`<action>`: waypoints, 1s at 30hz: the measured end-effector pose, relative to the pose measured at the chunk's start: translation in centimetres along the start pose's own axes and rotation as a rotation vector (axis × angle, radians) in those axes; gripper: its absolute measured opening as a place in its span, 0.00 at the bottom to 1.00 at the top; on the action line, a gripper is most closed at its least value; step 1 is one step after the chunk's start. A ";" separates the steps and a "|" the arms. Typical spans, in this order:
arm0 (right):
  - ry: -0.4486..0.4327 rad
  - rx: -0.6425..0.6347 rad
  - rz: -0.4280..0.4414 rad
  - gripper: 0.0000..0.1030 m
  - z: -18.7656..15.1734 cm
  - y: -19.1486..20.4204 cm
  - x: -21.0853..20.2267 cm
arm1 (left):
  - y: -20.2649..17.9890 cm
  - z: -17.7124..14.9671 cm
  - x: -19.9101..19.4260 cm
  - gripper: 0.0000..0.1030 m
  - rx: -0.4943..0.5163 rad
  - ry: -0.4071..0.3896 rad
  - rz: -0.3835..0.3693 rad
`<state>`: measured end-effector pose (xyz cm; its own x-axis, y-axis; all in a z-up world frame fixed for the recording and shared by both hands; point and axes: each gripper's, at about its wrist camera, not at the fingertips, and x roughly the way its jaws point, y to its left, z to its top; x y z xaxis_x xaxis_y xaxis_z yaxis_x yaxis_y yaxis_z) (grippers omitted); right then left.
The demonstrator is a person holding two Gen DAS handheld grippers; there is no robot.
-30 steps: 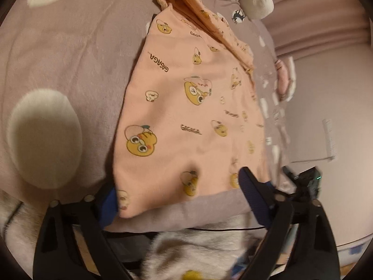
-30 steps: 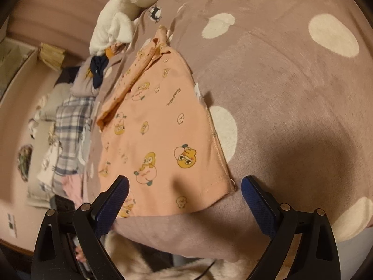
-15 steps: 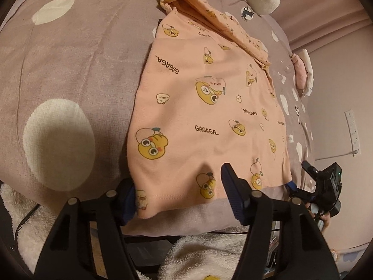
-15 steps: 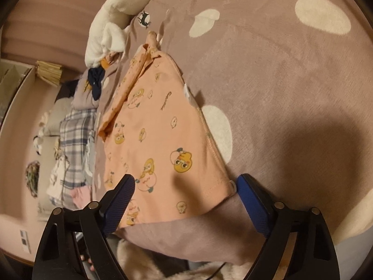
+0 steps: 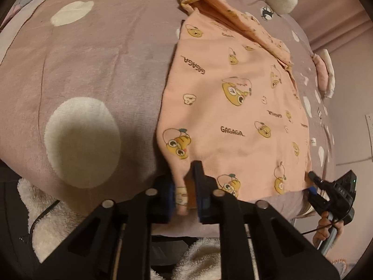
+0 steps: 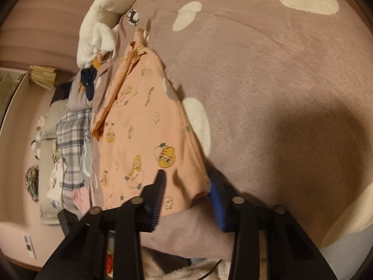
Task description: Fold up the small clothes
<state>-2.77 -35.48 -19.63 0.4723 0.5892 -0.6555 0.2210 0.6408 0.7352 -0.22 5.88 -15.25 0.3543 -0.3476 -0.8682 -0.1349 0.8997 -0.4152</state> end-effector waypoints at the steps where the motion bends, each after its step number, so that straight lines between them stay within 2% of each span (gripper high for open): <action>1: -0.005 0.005 -0.016 0.23 0.0 -0.2 0.0 | 0.2 0.0 0.0 0.09 -0.012 -0.001 -0.001; 3: -0.011 0.014 -0.033 0.08 0.0 -0.5 0.2 | 0.4 0.0 0.0 0.08 -0.026 -0.002 -0.006; 5: -0.015 0.030 -0.020 0.01 0.1 -1.0 0.3 | 0.6 -0.1 -0.1 0.08 -0.036 -0.002 -0.009; 9: -0.018 0.023 -0.022 0.00 0.1 -1.1 0.3 | 0.4 0.1 -0.1 0.08 -0.054 0.005 0.016; 15: -0.035 -0.038 -0.098 0.00 -0.1 0.2 0.5 | -1.3 -0.3 0.0 0.07 0.034 -0.029 0.113; 19: -0.037 -0.055 -0.120 0.00 0.0 0.4 0.6 | -1.7 -0.3 0.2 0.07 0.062 -0.039 0.144; 30: -0.040 -0.083 -0.155 0.00 0.1 0.9 0.7 | -1.5 -0.3 0.1 0.07 0.074 -0.046 0.151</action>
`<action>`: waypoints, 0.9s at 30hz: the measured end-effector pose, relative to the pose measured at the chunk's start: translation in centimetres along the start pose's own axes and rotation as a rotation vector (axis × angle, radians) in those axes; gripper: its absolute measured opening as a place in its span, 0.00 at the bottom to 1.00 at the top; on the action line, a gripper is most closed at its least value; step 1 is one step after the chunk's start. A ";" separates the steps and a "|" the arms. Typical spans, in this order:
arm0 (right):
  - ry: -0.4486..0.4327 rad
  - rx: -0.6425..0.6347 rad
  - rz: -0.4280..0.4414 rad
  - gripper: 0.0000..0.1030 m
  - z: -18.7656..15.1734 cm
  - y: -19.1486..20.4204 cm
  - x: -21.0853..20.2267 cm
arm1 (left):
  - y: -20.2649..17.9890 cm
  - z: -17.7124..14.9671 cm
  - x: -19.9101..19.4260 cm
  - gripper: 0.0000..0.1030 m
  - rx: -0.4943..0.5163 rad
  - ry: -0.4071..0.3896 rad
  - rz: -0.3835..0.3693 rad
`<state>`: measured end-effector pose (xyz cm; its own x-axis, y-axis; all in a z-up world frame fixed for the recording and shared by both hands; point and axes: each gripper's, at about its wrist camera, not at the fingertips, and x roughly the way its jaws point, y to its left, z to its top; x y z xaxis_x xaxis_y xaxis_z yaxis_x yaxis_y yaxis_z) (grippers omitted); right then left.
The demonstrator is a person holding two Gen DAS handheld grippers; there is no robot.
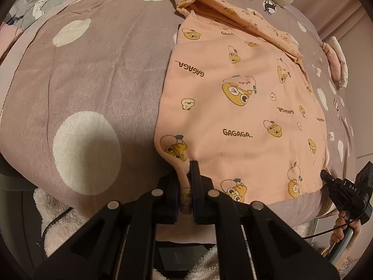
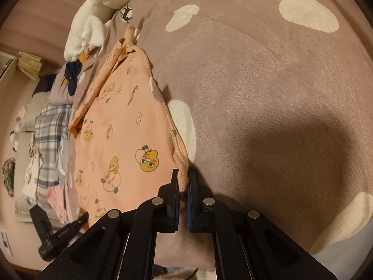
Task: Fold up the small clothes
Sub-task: 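Grasp the hem with the right tool while the left tool grasps the hem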
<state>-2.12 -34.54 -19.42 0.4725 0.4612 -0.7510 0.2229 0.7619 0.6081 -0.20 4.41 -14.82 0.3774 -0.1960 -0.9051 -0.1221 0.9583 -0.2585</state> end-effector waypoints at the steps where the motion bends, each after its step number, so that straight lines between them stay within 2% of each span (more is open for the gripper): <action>1: 0.000 -0.006 -0.004 0.00 0.0 0.1 0.0 | 0.0 0.0 0.0 0.08 0.003 -0.001 0.001; 12: -0.008 -0.045 -0.041 0.02 -0.1 1.0 -0.1 | -0.8 0.0 -0.1 0.07 0.037 -0.014 0.028; 14: -0.002 -0.028 -0.018 0.02 0.1 0.9 -0.2 | -0.8 0.1 -0.3 0.07 0.037 -0.012 0.027; 17: -0.005 -0.010 0.027 0.02 0.3 0.5 -0.4 | -0.4 0.5 -0.6 0.06 0.008 0.000 -0.020; 23: -0.048 -0.002 0.050 0.02 0.5 0.9 -1.0 | -0.3 1.1 -1.3 0.06 -0.013 0.010 -0.064; 27: -0.070 -0.019 0.122 0.02 0.8 2.1 -1.6 | -0.3 1.6 -2.0 0.06 -0.027 -0.001 -0.121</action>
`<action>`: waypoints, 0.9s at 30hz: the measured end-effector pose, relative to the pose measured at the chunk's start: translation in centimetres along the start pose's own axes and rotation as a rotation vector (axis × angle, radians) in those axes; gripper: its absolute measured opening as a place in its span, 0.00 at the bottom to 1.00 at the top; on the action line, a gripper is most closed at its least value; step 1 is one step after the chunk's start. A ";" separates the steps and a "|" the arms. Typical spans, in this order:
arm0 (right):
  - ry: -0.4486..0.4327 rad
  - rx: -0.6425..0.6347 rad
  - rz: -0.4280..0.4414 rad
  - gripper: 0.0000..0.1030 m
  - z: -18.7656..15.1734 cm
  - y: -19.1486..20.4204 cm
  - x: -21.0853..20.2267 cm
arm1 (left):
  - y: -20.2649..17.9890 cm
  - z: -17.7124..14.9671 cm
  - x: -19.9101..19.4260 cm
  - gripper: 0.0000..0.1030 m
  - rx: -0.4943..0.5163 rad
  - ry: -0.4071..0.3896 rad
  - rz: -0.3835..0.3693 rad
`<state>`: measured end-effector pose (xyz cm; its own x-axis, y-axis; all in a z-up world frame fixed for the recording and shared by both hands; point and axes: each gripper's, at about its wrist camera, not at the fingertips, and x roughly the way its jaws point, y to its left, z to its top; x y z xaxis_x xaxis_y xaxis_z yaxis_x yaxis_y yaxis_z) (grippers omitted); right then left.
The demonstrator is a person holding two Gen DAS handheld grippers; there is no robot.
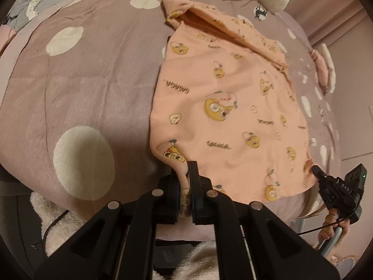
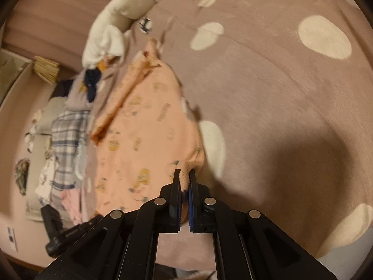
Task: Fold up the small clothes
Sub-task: 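Grasp the hem with the right tool while the left tool grasps the hem, then lift the hem with both tools and fold it toward the collar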
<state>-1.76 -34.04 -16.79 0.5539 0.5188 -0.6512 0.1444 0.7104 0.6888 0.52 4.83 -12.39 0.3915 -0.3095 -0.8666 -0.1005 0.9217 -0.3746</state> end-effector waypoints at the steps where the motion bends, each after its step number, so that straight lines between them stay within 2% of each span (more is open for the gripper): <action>1: -0.006 -0.002 0.030 0.02 0.1 0.4 -0.1 | -0.1 0.0 -0.1 0.06 -0.004 0.002 -0.024; 4: -0.018 -0.007 0.105 0.02 0.2 1.3 -0.5 | -0.1 0.4 -0.4 0.06 -0.036 0.007 -0.100; 8: -0.046 -0.021 0.151 0.02 0.9 2.3 -1.1 | 0.3 1.1 -1.4 0.06 -0.089 0.002 -0.209; 10: -0.060 -0.030 0.161 0.02 1.4 2.8 -1.4 | 0.3 1.7 -2.1 0.05 -0.104 -0.024 -0.220; 15: -0.081 -0.068 0.173 0.02 2.6 4.3 -1.9 | -0.3 3.0 -3.2 0.04 -0.073 -0.064 -0.188; 18: -0.102 -0.092 0.170 0.02 3.5 5.5 -1.8 | -0.4 4.0 -3.3 0.04 -0.086 -0.071 -0.213; 22: -0.105 -0.117 0.210 0.02 5.2 7.0 -1.6 | -0.2 5.3 -4.1 0.04 -0.099 -0.103 -0.234; 27: -0.110 -0.144 0.217 0.02 7.2 8.7 -1.2 | 0.5 6.7 -4.6 0.04 -0.195 -0.162 -0.305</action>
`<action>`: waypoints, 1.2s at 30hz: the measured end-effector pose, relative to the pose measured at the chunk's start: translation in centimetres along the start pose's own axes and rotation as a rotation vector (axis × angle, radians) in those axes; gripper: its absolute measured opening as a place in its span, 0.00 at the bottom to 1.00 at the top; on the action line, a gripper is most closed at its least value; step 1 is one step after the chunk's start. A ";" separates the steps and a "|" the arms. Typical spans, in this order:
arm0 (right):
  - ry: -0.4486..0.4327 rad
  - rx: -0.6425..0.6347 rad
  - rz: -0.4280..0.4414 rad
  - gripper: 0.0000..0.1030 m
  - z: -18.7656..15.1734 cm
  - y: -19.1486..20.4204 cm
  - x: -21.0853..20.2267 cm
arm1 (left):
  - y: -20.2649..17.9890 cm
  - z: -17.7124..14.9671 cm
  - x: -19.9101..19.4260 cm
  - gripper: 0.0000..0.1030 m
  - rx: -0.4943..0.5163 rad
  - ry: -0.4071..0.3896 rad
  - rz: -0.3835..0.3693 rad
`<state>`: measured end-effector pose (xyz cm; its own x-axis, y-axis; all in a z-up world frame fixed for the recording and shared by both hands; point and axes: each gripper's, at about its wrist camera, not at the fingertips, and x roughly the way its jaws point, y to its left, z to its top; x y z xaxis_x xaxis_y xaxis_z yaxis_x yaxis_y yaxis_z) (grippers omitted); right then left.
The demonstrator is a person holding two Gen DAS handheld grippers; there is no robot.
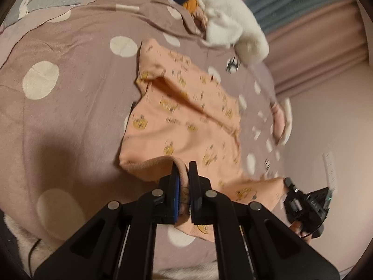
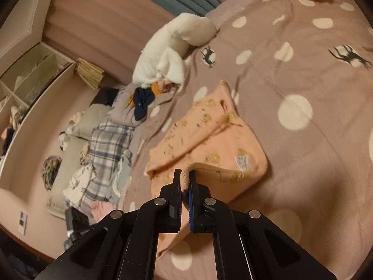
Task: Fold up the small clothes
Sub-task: 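Lift the hem with both tools and fold it toward the collar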
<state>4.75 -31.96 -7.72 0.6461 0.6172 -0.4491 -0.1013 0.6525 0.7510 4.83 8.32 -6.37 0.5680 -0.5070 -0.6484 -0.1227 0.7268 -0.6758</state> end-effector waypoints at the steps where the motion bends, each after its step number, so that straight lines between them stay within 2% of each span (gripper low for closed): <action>1: 0.004 0.003 0.004 0.02 0.6 0.1 0.3 | 0.0 0.5 0.0 0.04 -0.016 -0.012 -0.009; 10: 0.044 -0.076 -0.039 0.02 5.4 2.1 3.8 | -1.5 5.2 -0.2 0.03 -0.032 -0.111 -0.056; 15: 0.054 -0.126 -0.071 0.02 7.4 3.4 5.4 | -2.1 7.9 0.2 0.03 -0.027 -0.158 -0.048; 19: 0.070 -0.136 -0.074 0.02 9.0 3.8 6.8 | -1.3 9.4 0.7 0.04 -0.083 -0.154 -0.144; 23: 0.091 -0.108 -0.077 0.02 11.0 3.1 8.7 | -0.5 11.0 1.6 0.03 -0.128 -0.200 -0.070; 27: 0.117 -0.087 -0.084 0.02 12.4 1.8 11.2 | 1.3 12.9 3.2 0.03 -0.168 -0.201 -0.067; 31: 0.160 -0.040 -0.137 0.02 13.6 -0.4 14.1 | 2.4 15.1 5.9 0.03 -0.174 -0.167 -0.005; 34: 0.183 -0.017 -0.145 0.02 14.4 -2.0 16.0 | 3.4 16.3 8.3 0.03 -0.189 -0.133 -0.021; 36: 0.198 0.003 -0.157 0.02 14.9 -3.1 17.2 | 4.2 17.0 9.9 0.03 -0.206 -0.106 -0.005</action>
<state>27.45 -29.90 -10.55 0.4933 0.5827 -0.6459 -0.0090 0.7459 0.6660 23.73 14.24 -9.66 0.6503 -0.4505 -0.6118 -0.2771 0.6092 -0.7431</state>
